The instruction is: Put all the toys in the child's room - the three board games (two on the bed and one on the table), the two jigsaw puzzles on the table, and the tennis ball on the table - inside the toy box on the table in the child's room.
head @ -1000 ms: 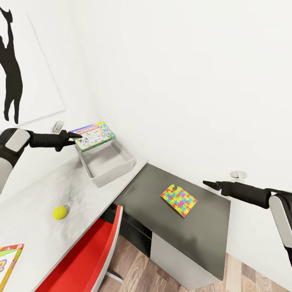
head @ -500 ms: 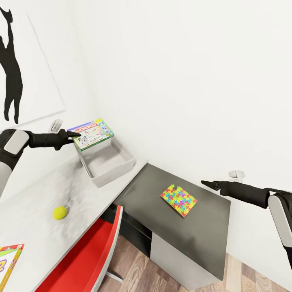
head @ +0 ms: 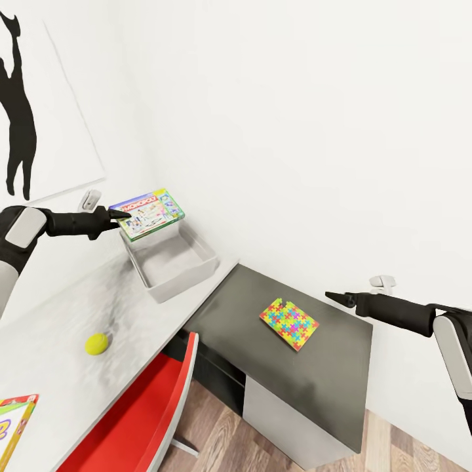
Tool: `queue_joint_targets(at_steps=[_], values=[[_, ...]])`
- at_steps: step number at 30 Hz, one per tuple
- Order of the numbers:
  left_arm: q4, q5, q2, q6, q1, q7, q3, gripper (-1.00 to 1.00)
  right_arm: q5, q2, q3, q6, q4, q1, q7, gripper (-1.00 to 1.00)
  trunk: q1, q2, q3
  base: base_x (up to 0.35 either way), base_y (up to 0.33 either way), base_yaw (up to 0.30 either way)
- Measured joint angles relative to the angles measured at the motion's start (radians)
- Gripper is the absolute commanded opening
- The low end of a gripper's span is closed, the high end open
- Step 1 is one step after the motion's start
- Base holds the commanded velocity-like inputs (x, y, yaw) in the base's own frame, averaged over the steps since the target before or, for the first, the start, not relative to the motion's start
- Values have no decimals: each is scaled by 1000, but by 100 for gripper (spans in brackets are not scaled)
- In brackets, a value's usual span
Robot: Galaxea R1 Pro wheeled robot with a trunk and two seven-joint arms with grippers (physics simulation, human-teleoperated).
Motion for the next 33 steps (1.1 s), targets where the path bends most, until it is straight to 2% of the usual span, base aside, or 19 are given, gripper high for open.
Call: queue_joint_targets(at_steps=[7,12,19,25,27,28,30,31,32,33], values=[[0,0,0,0,0,0,0,-100,0,0,0,0,0,0,0,100,0,0,0,0,0,-1],[29,-28,28,25,-28,-17,1,-100,-2,9,10,16,-1,-13,-29,100,0,0,0,0,0,-64],[69,-43,69,25,-68,-23,3,-100,-7,14,14,16,-2,-23,-66,100,0,0,2,0,0,-181],[103,-49,103,6,-102,-21,2,-100,-18,14,15,16,-2,-25,-70,100,0,0,5,0,0,-234],[114,-52,115,-7,-114,-10,1,-100,-28,14,15,16,-2,-25,-72,100,0,0,5,0,0,-247],[140,-56,126,-22,-145,7,-2,-100,-32,14,15,16,-3,-26,-72,100,0,0,6,0,0,-250],[143,-51,127,-47,-147,47,2,-100,-41,14,15,16,-3,-25,-73,100,0,0,7,0,0,-252],[143,-57,127,-48,-147,48,-2,-100,-41,14,15,16,-3,-25,-73,100,0,0,7,0,0,-253],[144,-48,128,-61,-147,71,0,-100,-45,14,15,16,-3,-25,-73,100,0,0,8,0,0,-254],[145,-55,128,-77,-149,96,1,-100,-47,14,15,16,-3,-25,-73,100,0,0,8,0,0,-255]])
